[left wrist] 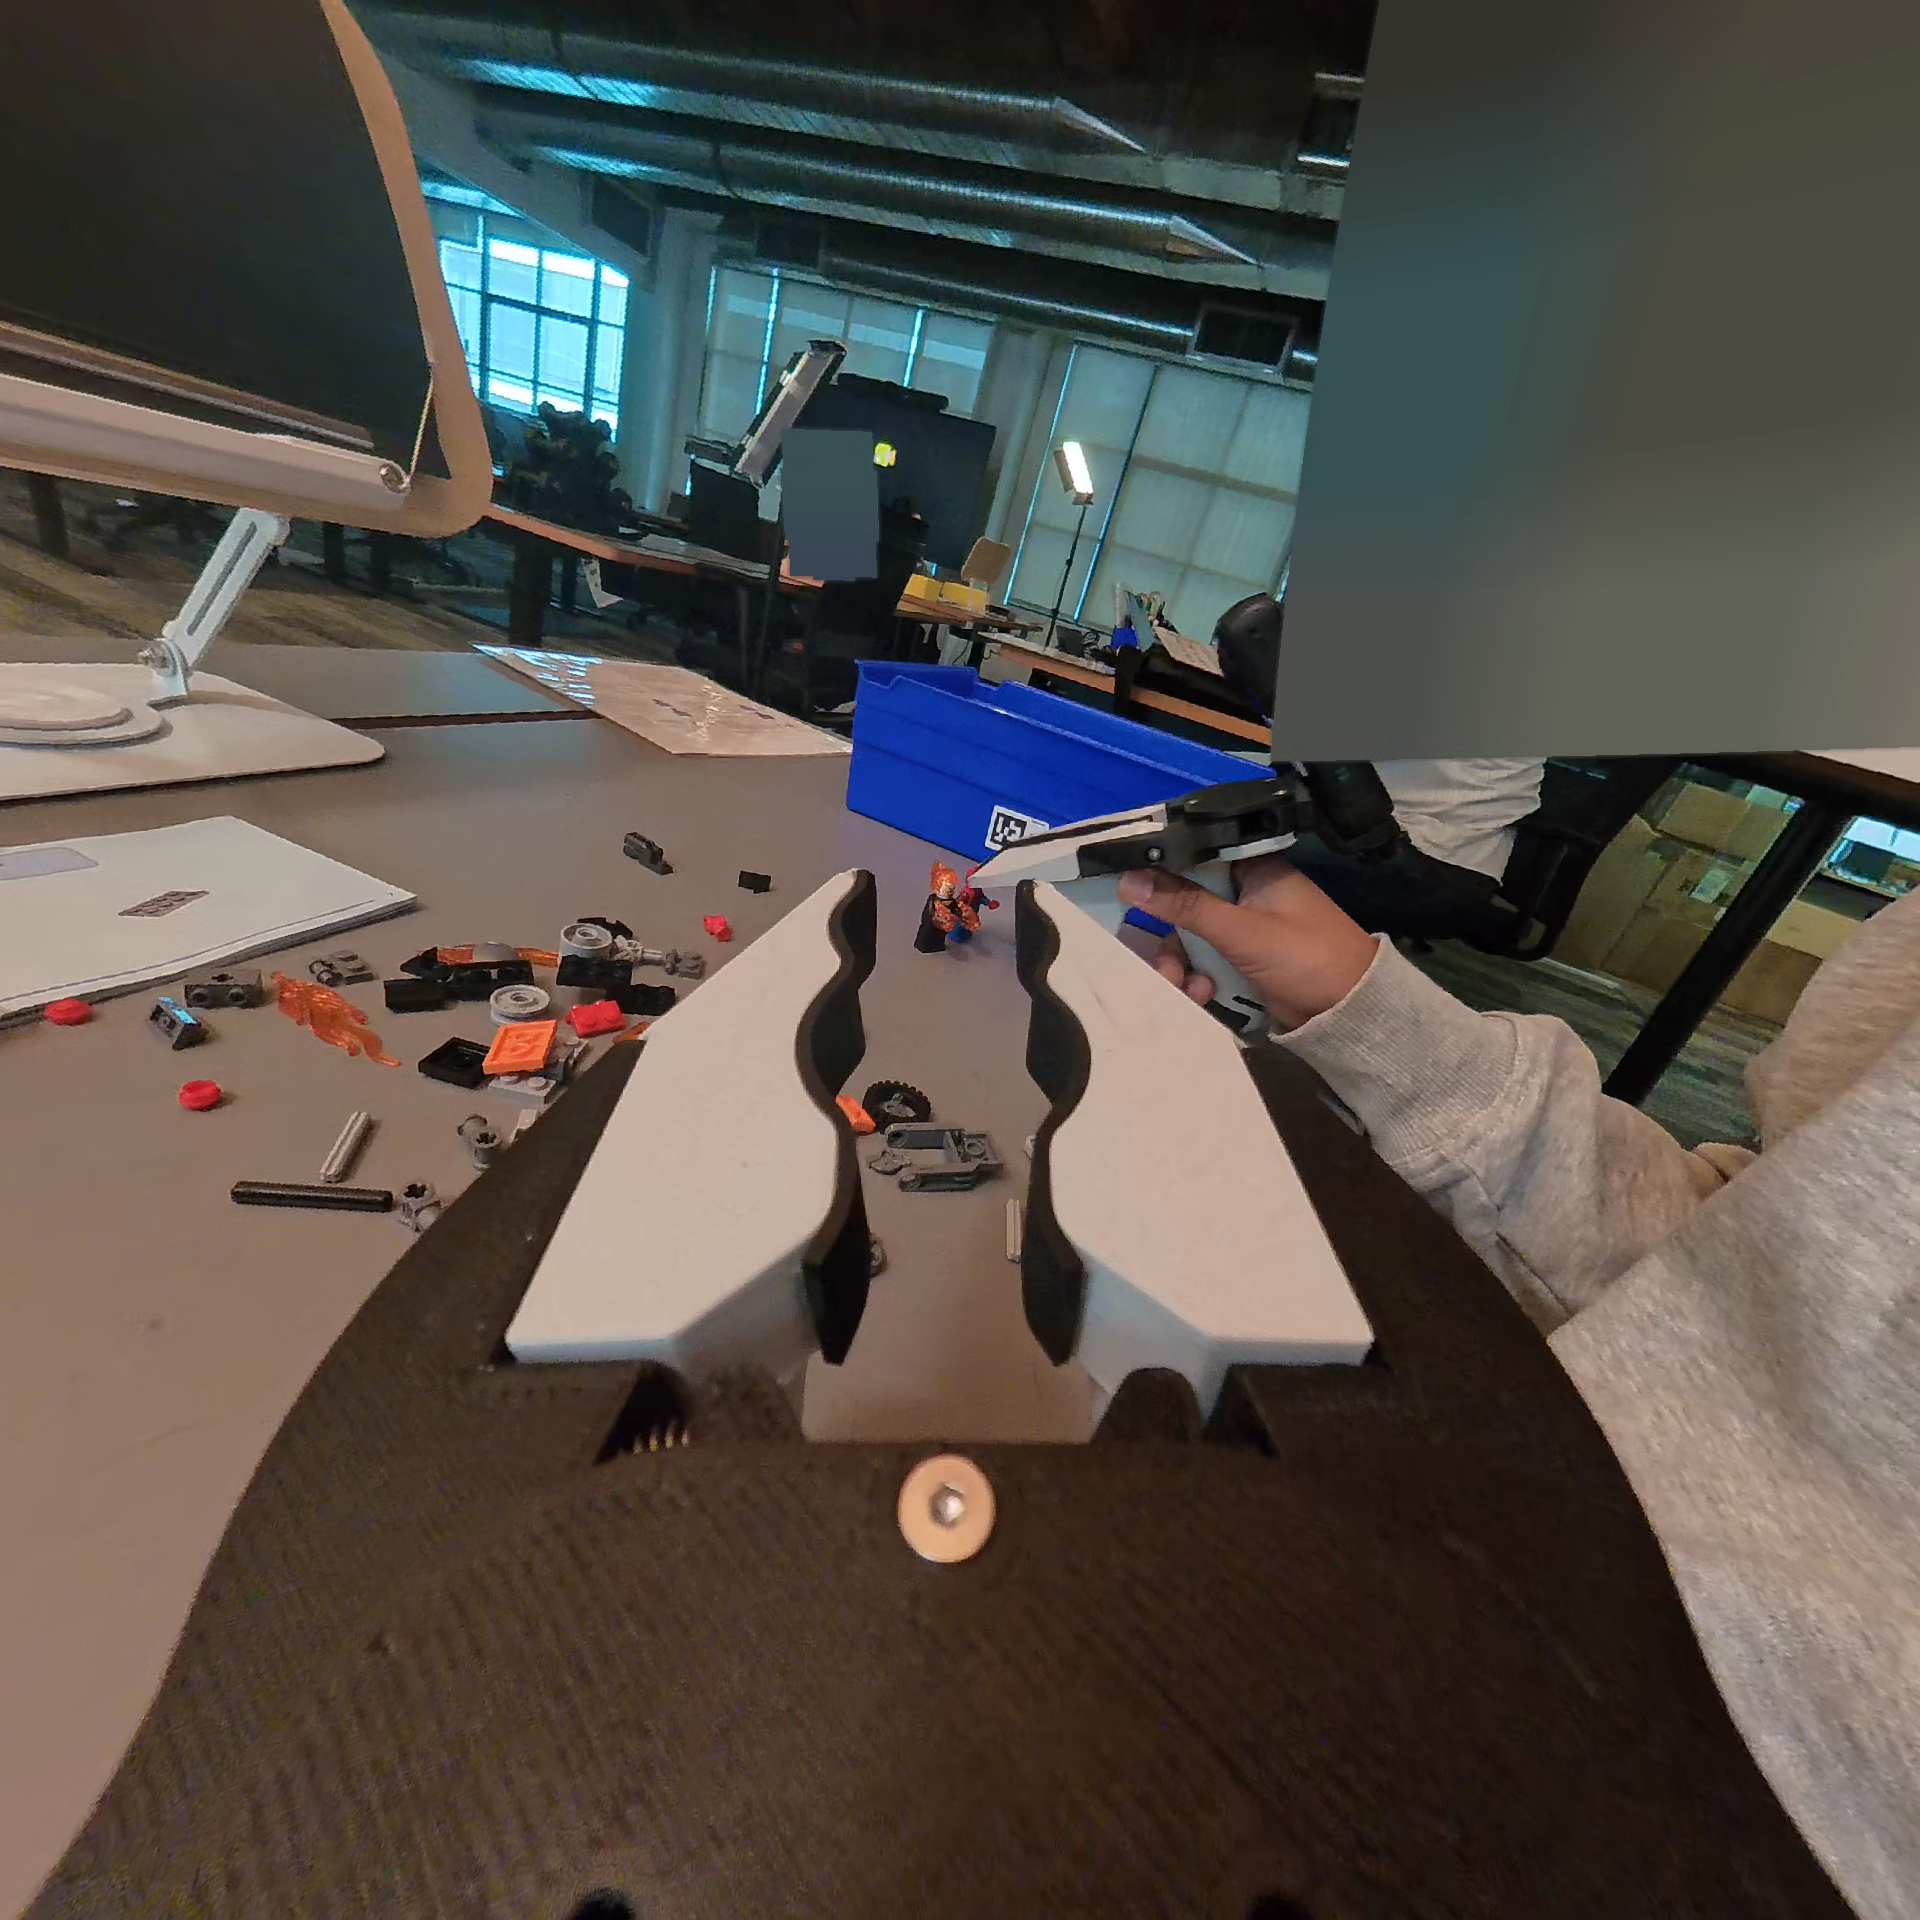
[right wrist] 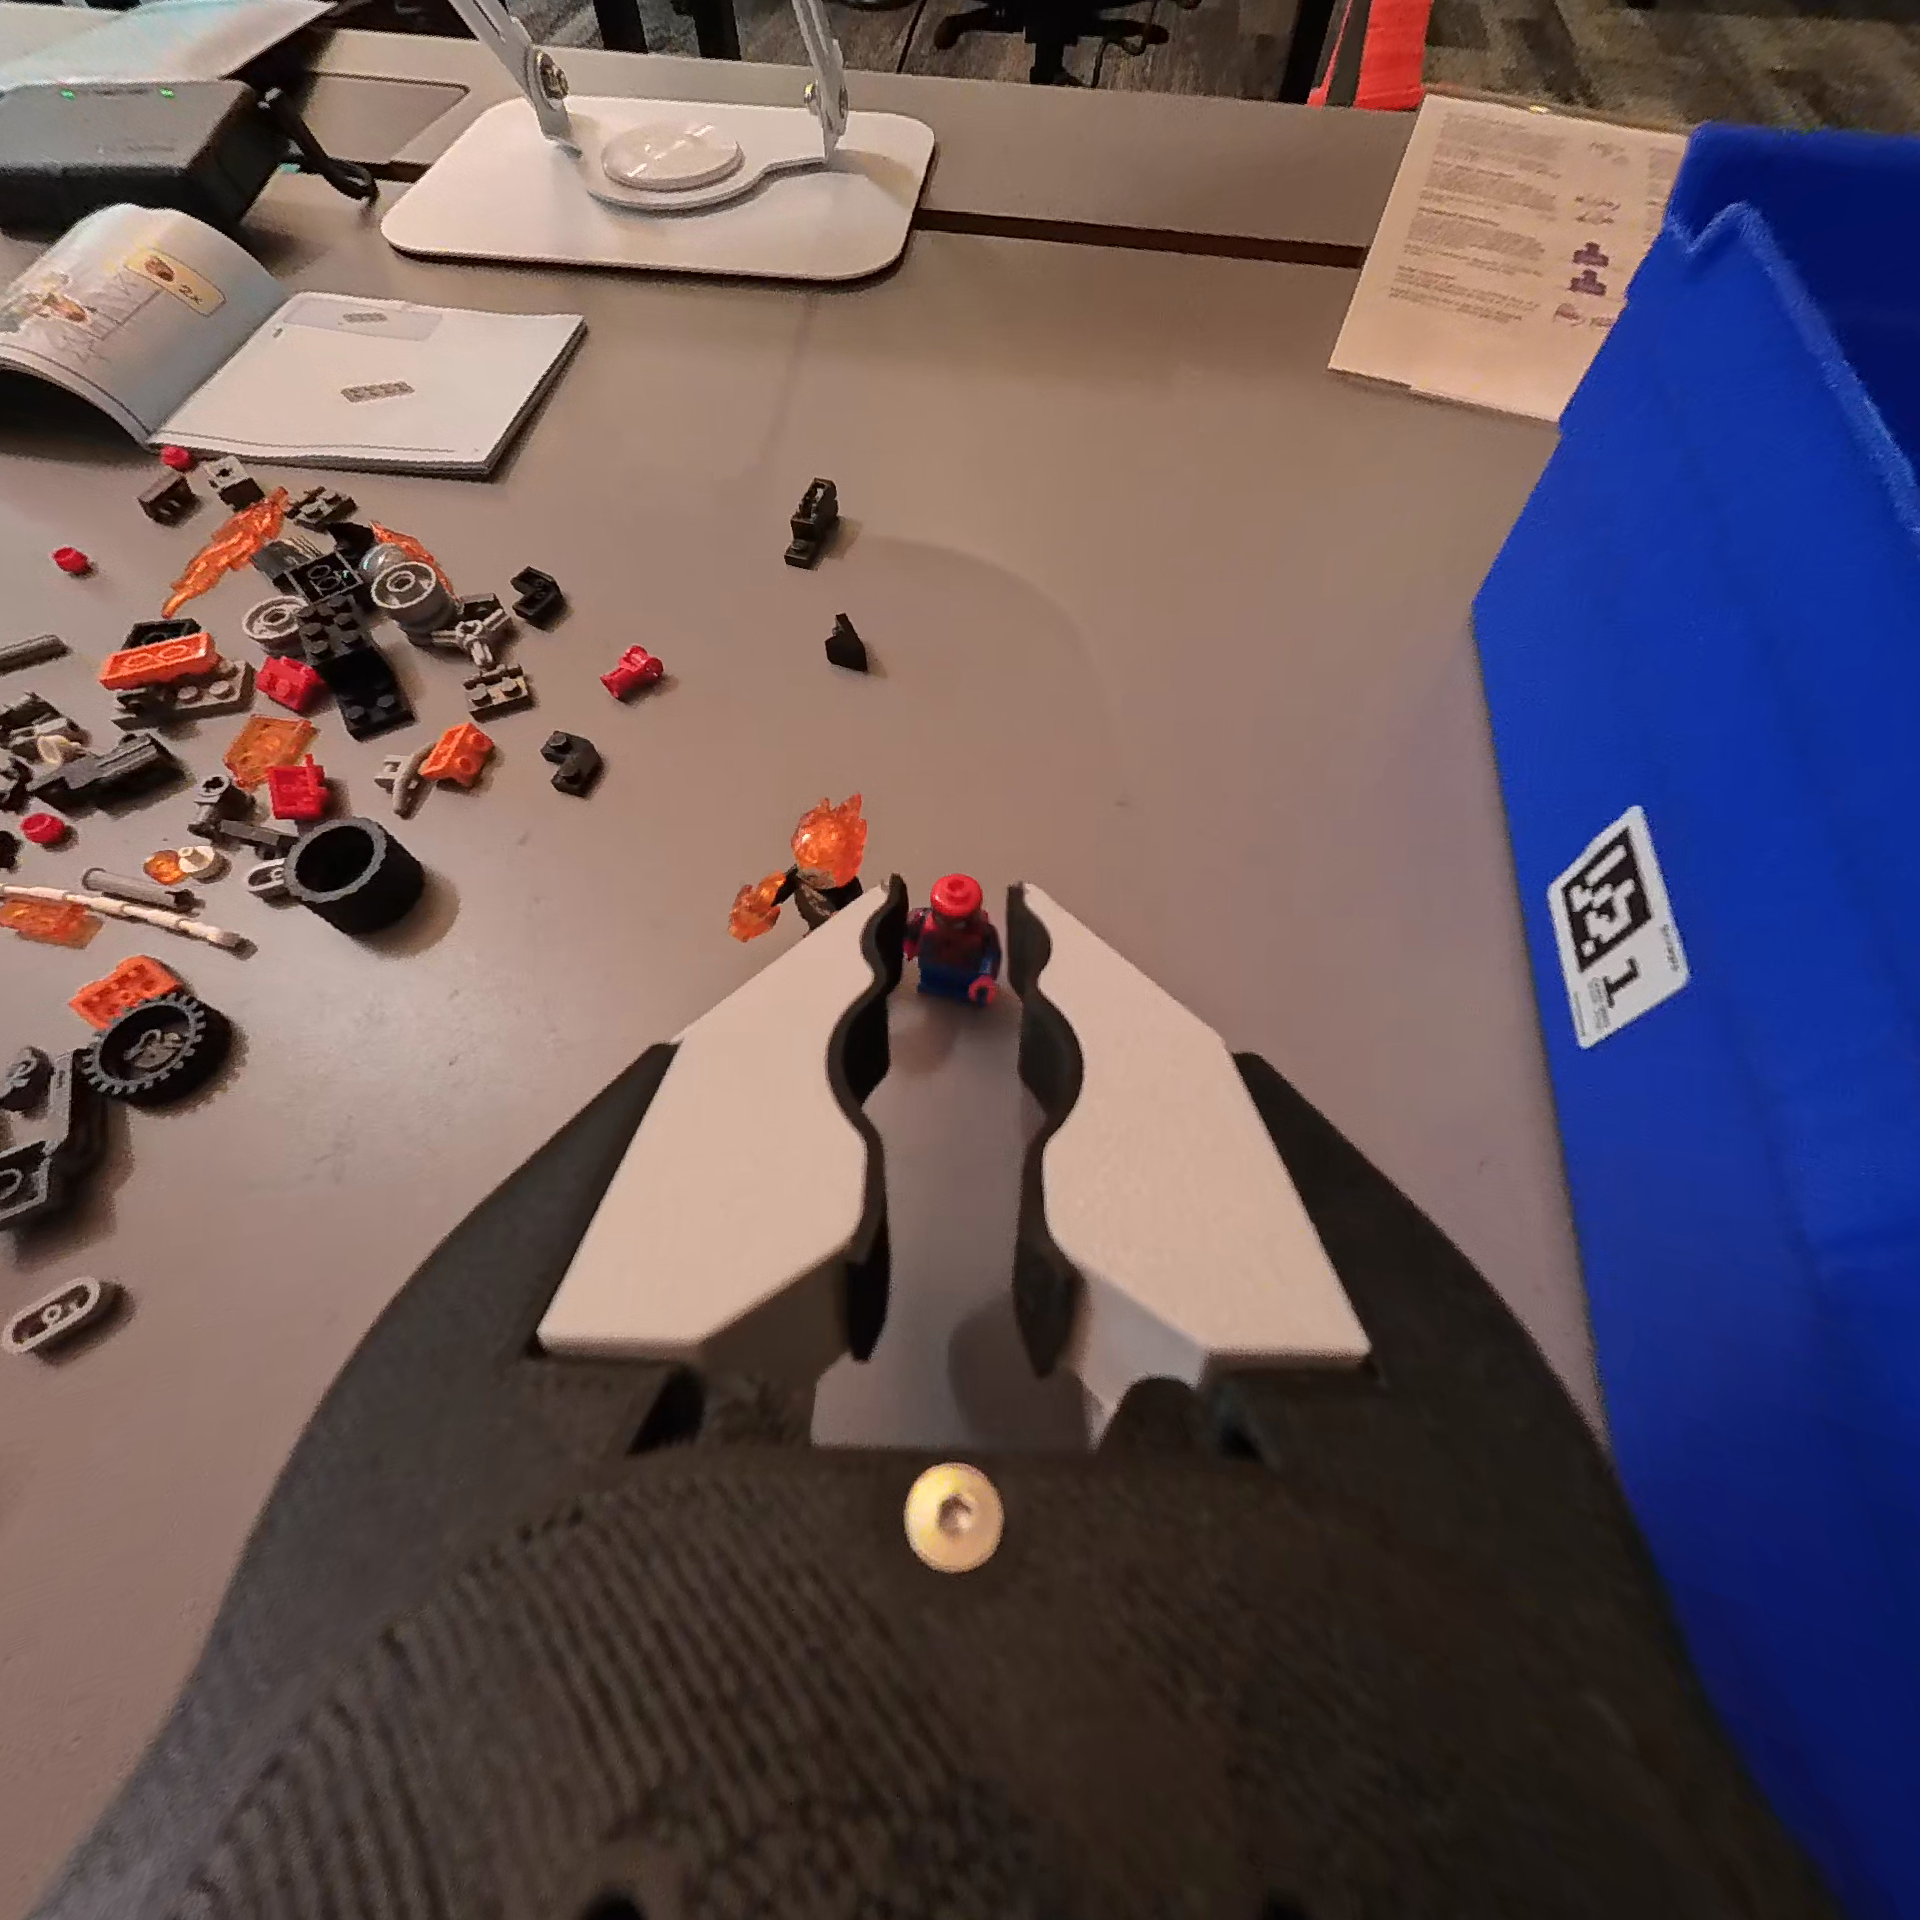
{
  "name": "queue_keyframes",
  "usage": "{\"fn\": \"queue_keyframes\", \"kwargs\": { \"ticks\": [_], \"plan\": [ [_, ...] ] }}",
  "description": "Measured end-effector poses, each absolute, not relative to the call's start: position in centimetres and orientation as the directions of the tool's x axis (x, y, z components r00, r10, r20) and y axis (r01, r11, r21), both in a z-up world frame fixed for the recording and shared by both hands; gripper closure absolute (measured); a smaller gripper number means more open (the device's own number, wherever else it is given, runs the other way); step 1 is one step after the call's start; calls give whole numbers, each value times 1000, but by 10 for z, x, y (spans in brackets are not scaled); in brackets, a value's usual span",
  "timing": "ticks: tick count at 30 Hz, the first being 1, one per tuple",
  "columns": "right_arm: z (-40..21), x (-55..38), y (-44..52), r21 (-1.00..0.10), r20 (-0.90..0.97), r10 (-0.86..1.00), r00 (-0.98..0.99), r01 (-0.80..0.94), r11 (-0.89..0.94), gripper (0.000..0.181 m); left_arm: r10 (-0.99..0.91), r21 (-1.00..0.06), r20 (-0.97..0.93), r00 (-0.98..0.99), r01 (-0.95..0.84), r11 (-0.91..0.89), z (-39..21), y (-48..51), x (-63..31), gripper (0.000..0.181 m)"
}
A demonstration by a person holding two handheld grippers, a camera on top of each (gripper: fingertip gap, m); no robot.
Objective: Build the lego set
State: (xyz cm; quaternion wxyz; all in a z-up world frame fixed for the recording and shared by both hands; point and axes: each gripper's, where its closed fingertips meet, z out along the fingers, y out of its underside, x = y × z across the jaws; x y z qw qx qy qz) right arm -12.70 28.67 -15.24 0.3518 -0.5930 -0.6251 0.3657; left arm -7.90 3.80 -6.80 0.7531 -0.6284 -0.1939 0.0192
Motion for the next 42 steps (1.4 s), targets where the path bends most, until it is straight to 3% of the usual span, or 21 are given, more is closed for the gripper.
{"fn": "queue_keyframes", "kwargs": {
  "ticks": [6,9,12,19,42],
  "plan": [
    [-115,-123,282,-938,50,996,-71,338,71,154,274,-954,268,923,215,210,-68,38,-79,157],
    [-78,-115,242,-982,90,971,-221,144,124,141,274,-954,269,923,215,210,-68,38,-79,157],
    [-60,-106,186,-997,63,917,-394,21,77,141,274,-954,270,923,217,209,-68,38,-80,157],
    [-83,-100,108,-985,-174,737,-654,132,-115,140,281,-957,263,923,212,198,-70,39,-80,157],
    [-91,-97,96,-992,-92,725,-682,124,-9,145,238,-907,398,886,342,245,-73,36,-89,156]
  ]
}}
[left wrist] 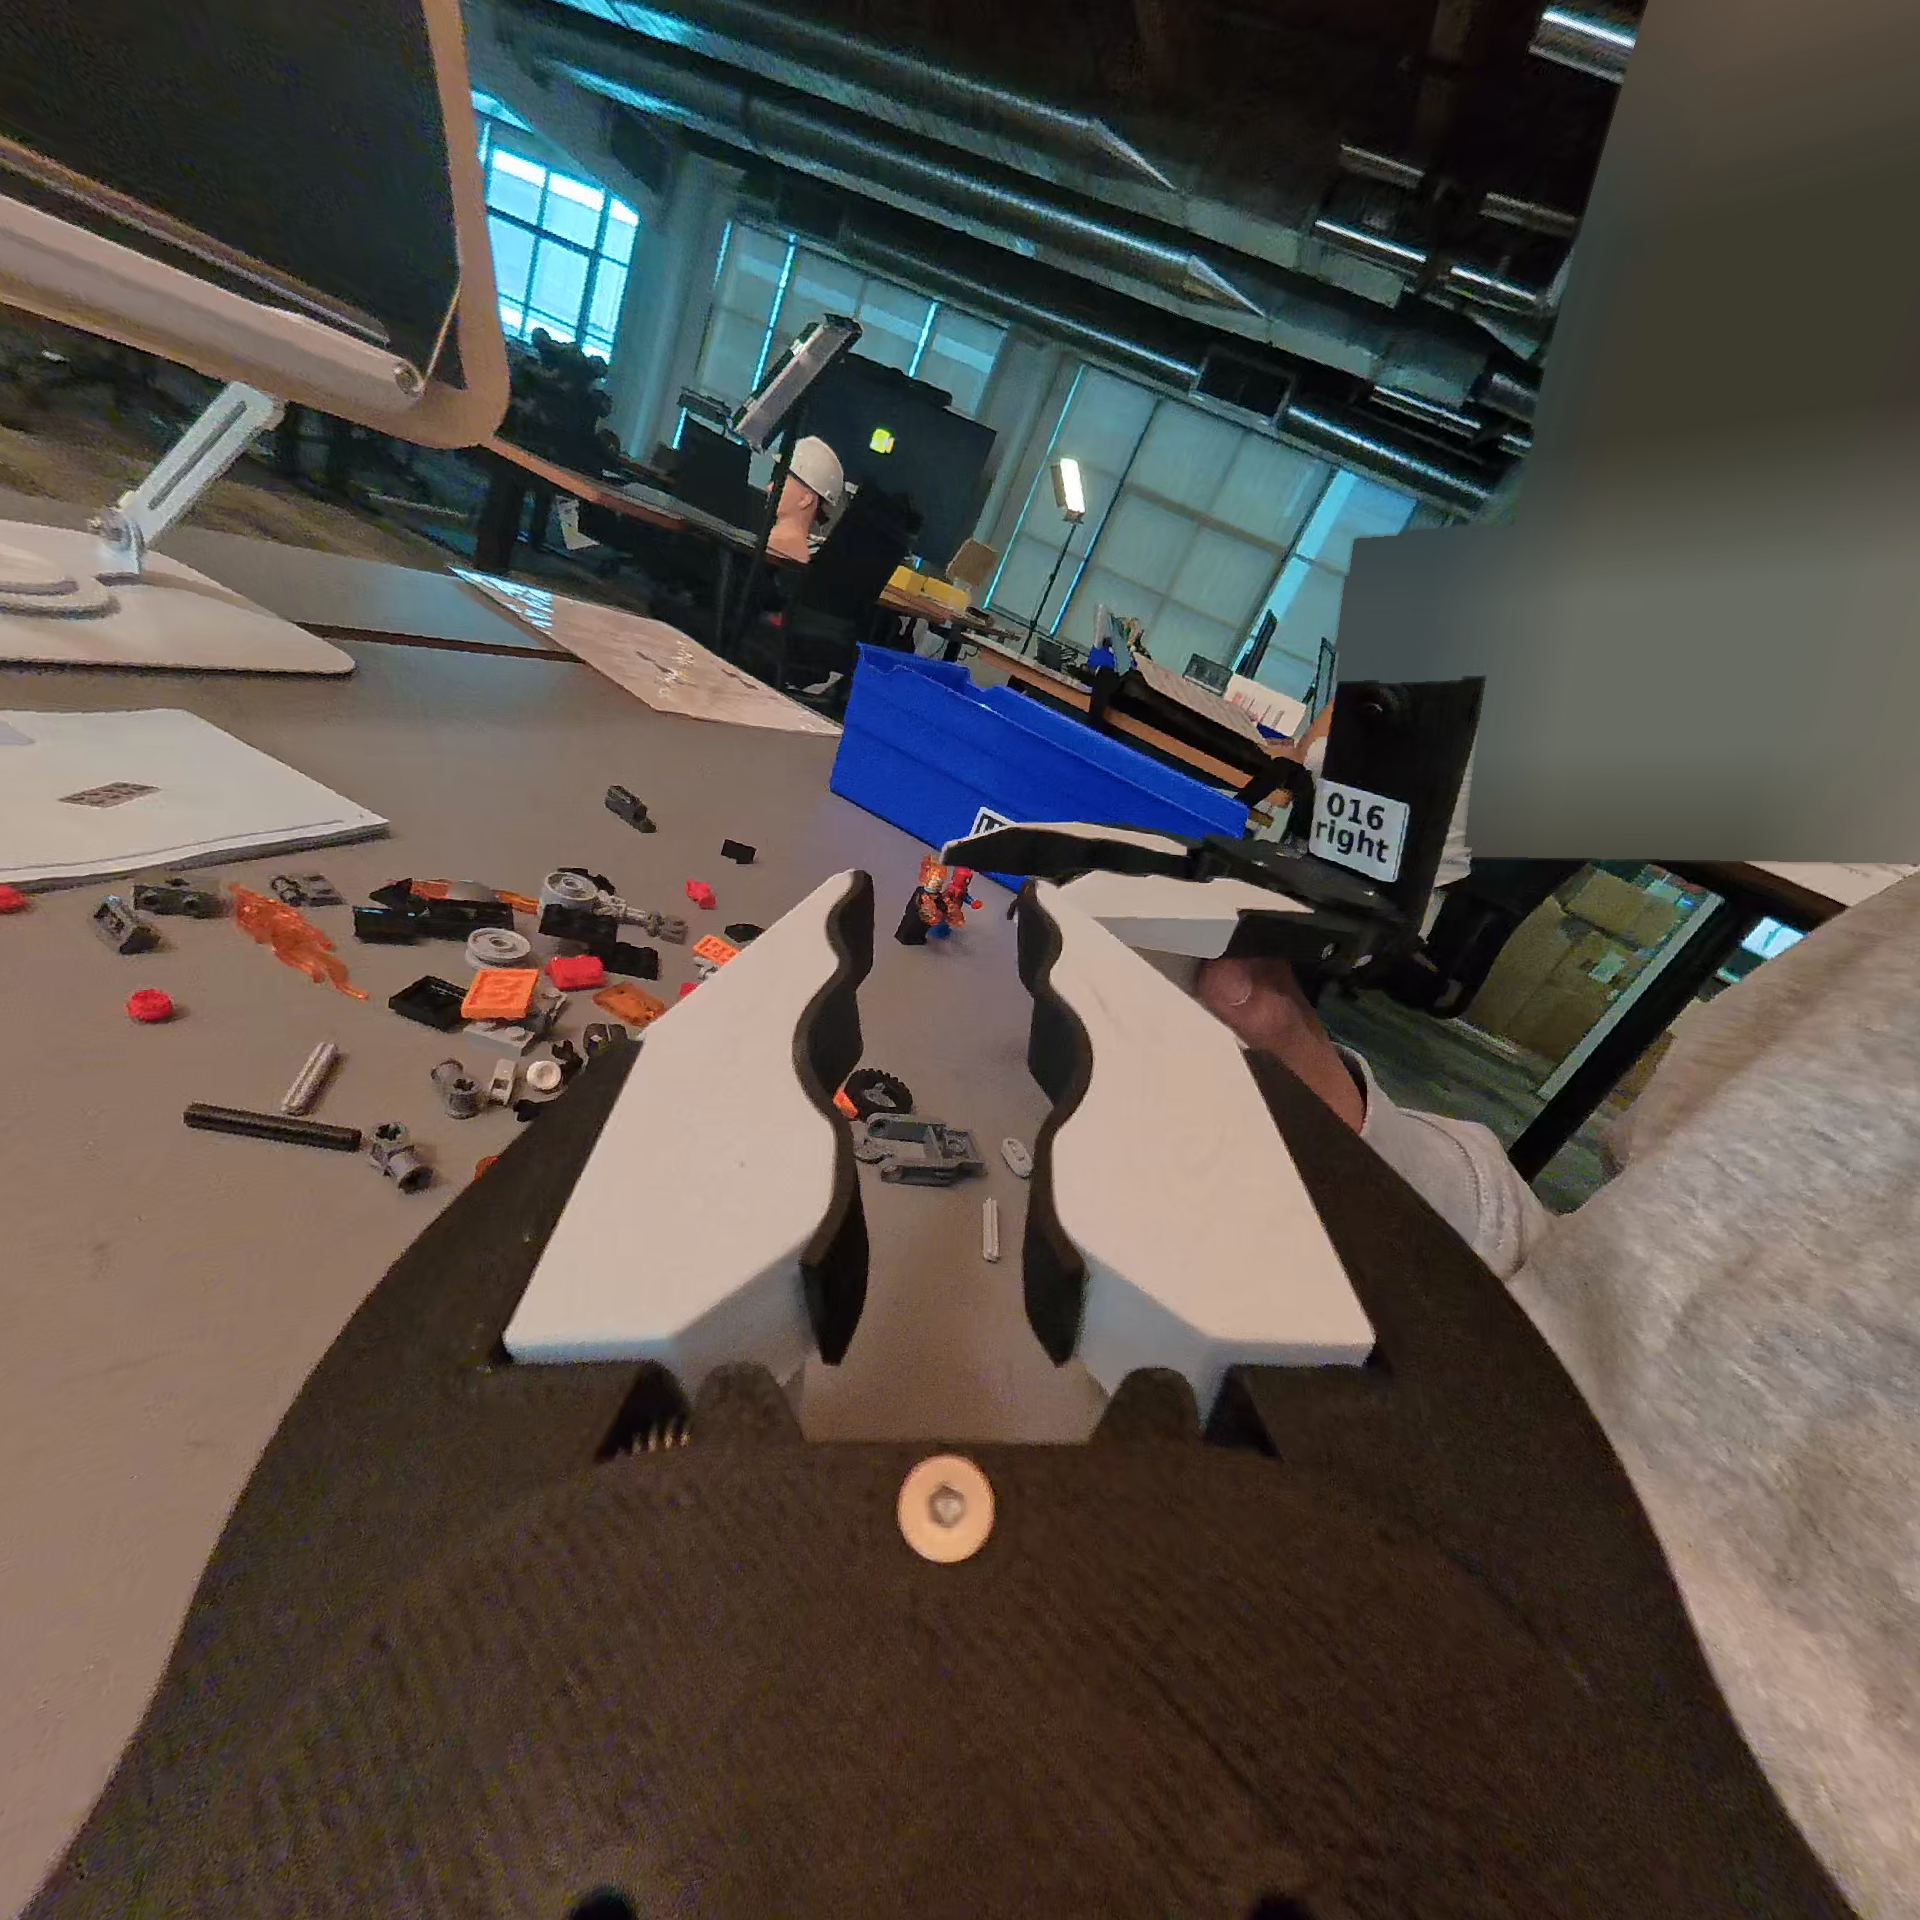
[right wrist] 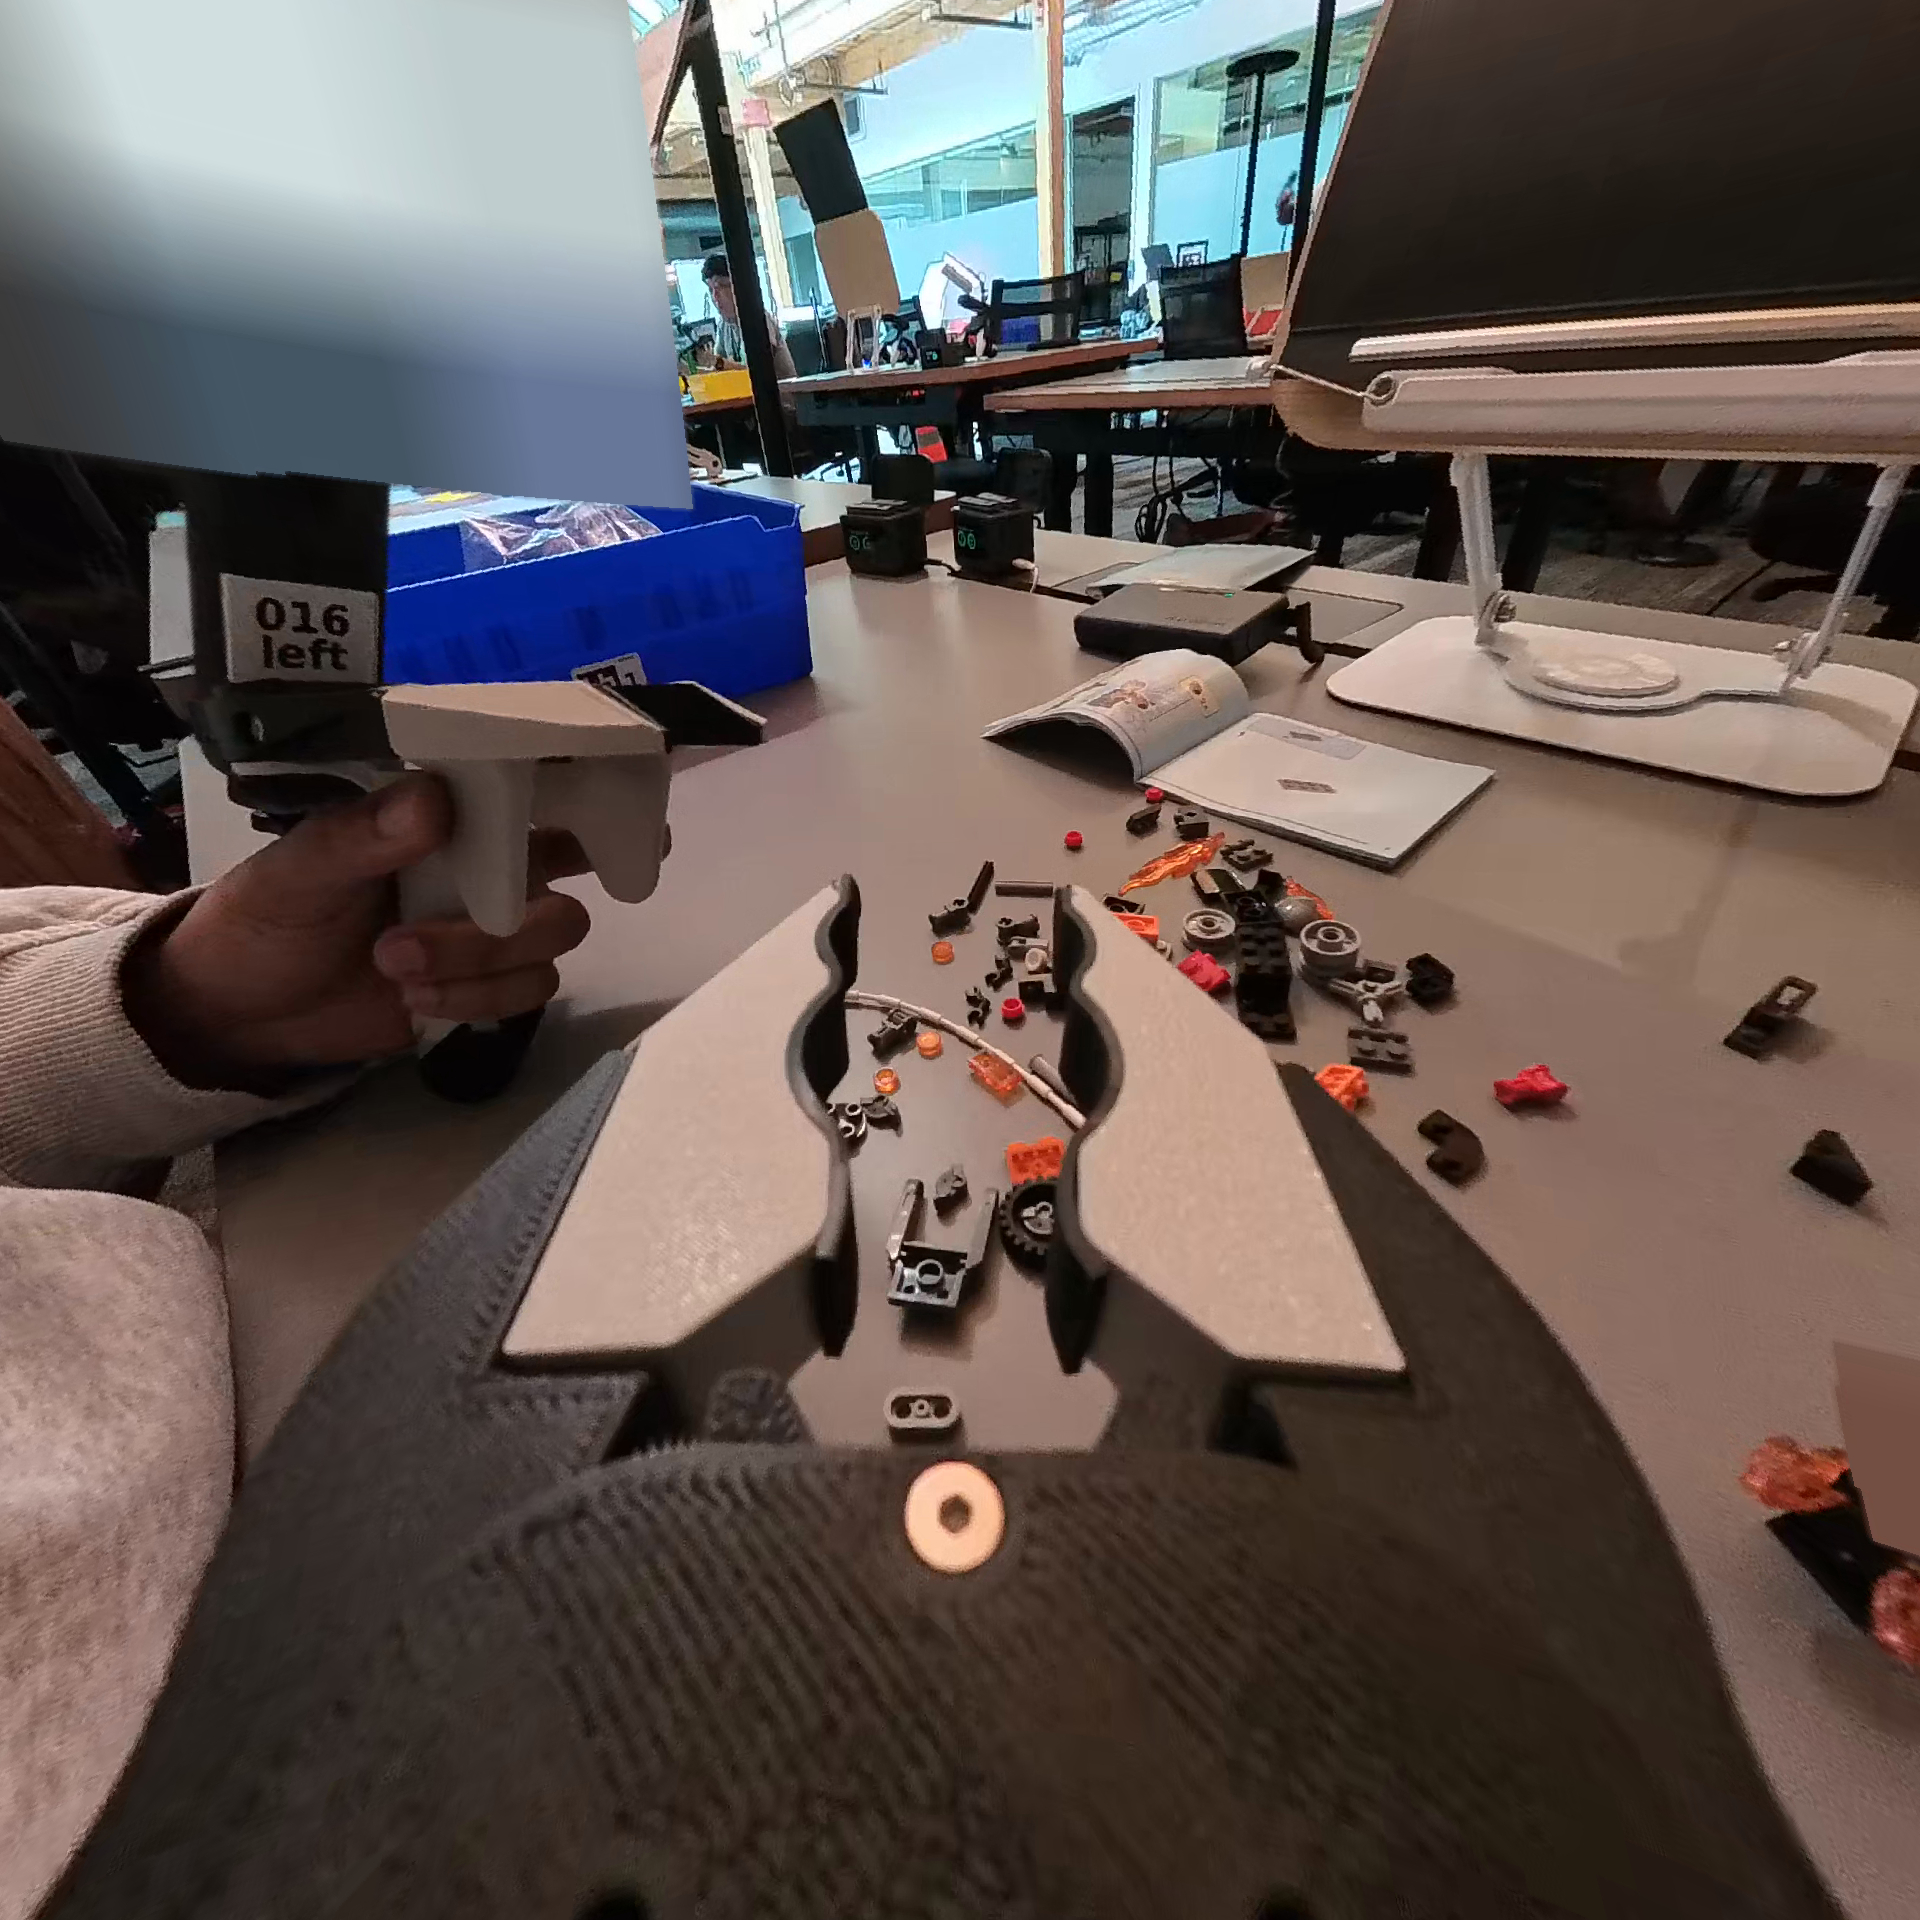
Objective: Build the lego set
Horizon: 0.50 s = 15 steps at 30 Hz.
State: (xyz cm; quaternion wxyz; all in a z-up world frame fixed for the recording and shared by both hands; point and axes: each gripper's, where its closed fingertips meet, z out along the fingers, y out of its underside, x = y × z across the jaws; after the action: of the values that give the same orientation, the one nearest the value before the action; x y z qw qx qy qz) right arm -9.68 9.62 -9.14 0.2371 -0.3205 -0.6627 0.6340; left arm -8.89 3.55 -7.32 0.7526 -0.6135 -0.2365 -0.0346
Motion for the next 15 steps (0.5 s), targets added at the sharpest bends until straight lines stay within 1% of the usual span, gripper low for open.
{"fn": "queue_keyframes", "kwargs": {
  "ticks": [15],
  "plan": [
    [-89,-97,99,-992,-112,723,-682,124,-37,145,235,-913,385,892,331,237,-73,36,-87,156]
  ]
}}
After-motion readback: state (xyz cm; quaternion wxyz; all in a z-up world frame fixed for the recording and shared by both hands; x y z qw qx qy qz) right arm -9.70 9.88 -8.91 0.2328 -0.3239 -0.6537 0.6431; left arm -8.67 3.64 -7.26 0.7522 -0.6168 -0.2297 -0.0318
